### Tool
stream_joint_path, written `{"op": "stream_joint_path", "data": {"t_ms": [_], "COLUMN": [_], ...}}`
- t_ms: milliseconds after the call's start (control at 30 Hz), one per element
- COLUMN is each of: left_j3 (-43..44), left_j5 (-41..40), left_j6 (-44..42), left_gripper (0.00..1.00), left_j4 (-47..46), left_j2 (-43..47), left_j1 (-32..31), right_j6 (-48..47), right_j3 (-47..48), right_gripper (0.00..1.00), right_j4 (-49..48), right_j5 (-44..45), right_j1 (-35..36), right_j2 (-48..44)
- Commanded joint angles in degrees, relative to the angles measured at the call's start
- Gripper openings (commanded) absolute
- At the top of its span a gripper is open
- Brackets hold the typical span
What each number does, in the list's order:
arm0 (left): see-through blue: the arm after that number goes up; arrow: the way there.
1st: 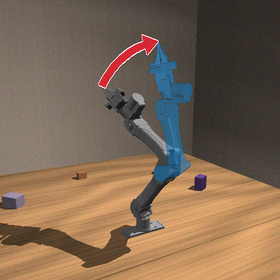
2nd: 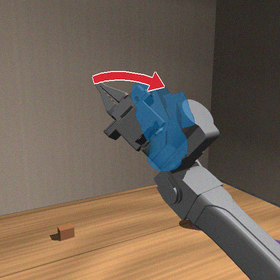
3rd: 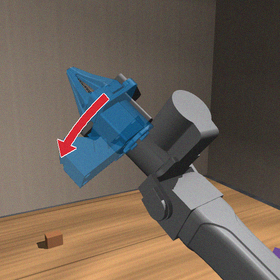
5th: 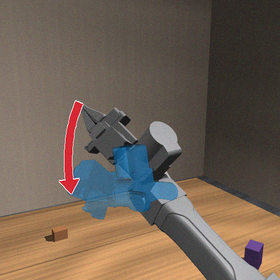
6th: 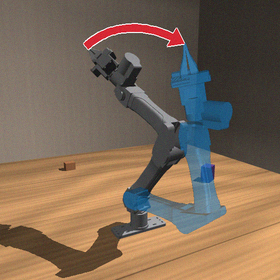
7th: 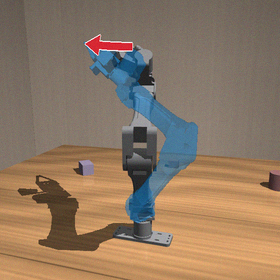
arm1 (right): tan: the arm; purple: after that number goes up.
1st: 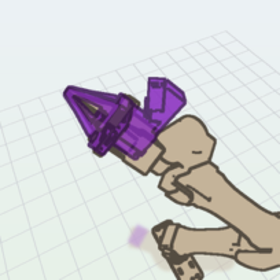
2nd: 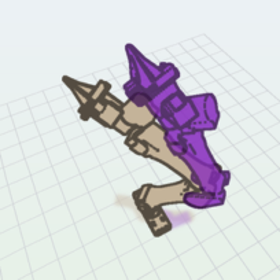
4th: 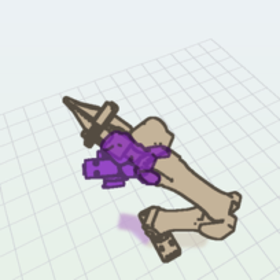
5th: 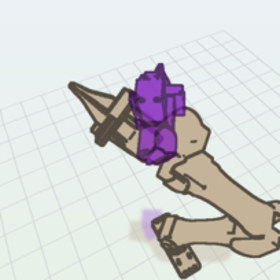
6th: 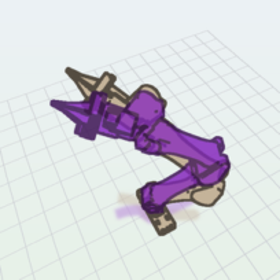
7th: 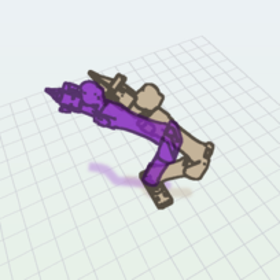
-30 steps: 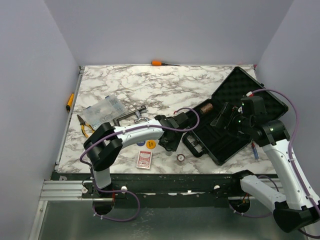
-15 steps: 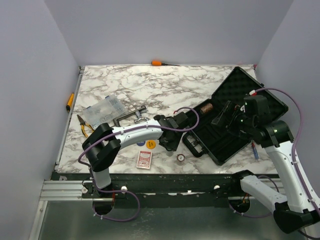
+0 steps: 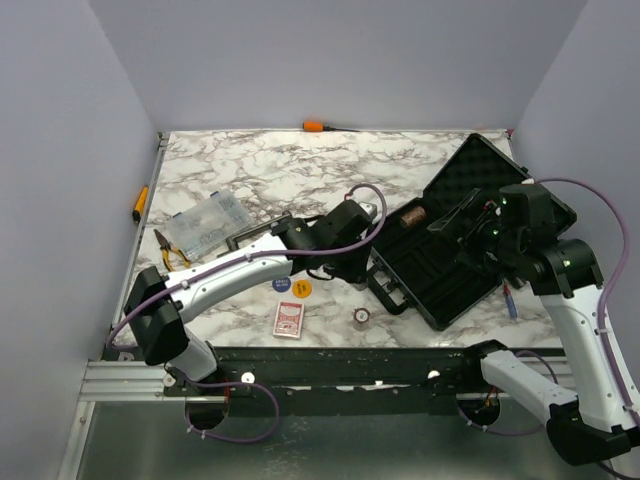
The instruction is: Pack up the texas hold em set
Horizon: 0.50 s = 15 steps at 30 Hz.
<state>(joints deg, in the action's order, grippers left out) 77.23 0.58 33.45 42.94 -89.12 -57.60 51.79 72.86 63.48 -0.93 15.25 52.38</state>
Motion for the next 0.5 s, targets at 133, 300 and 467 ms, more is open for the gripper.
{"op": "stream_joint_path", "data": {"t_ms": [133,300,467], "left_j3": [6.17,2.21,-4.22], "left_j5": [3.07,3.5,5.28], "left_j6": [1.7,1.96,1.67], "left_gripper": [0.0,0.0,0.0], "left_j4": [-10.99,-22.13,-34.04], "left_j2": [8.13,11.86,14.54], "left_j1": [0.6,0.74,0.74], "right_j6": [24.25,34.54,41.42], "right_j3": [-6.1,-8.84,-13.09], "right_gripper": [1.0,1.0,1.0], "right_j4": [-1.05,-4.21,-9.98], "right_j5": [-6.57,-8.0,-12.08], "right_j1": [-0.34,-0.31,-0.33], "right_j2": [-2.73,-5.54,-5.93]}}
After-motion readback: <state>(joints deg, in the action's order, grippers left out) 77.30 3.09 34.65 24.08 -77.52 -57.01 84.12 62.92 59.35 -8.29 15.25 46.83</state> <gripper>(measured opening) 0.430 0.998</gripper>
